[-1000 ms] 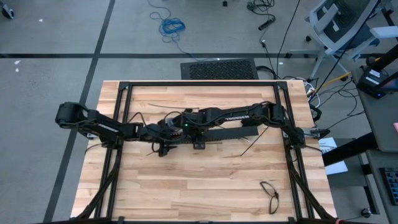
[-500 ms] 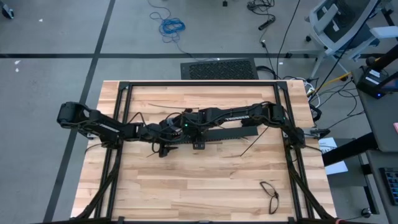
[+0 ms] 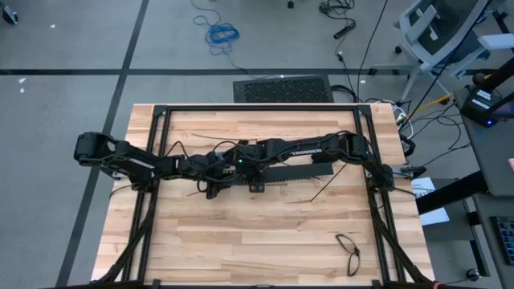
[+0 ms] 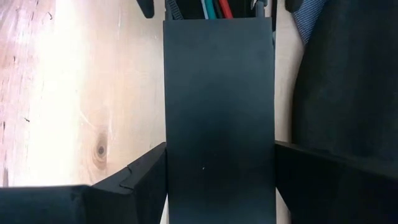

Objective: Ziptie cables
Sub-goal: Close the cable duct

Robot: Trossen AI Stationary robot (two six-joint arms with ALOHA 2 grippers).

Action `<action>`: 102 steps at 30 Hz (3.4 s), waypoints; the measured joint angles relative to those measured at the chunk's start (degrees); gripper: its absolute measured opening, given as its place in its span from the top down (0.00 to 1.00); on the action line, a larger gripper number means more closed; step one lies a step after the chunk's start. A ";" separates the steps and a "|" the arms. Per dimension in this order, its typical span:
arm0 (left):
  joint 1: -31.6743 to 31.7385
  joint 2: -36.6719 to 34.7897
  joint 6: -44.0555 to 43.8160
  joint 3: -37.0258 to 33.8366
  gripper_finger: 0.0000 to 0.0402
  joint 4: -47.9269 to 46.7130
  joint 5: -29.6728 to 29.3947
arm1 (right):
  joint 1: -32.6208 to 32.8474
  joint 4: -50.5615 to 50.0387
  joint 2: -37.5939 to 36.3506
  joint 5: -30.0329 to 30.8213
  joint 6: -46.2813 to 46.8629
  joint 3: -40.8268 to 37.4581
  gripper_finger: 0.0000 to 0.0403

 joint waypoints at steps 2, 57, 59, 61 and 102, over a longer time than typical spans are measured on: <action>0.03 0.00 0.19 0.00 0.05 -0.10 0.60 | 0.00 0.00 0.00 0.00 0.00 0.00 0.40; 0.01 -1.77 -10.16 -7.85 0.35 16.18 -1.48 | 0.00 -0.01 0.00 0.00 0.22 -0.02 0.40; 0.01 -1.76 -10.11 -7.85 0.35 16.06 -1.46 | 0.00 0.00 0.00 0.04 0.22 -0.04 0.40; -0.03 -1.76 -9.05 -7.85 0.35 16.20 -1.43 | 0.02 0.17 0.00 0.02 0.22 -0.04 0.40; -1.83 -3.65 -6.20 -6.22 0.35 10.38 -4.65 | -0.13 1.07 0.00 0.22 0.37 -0.04 0.40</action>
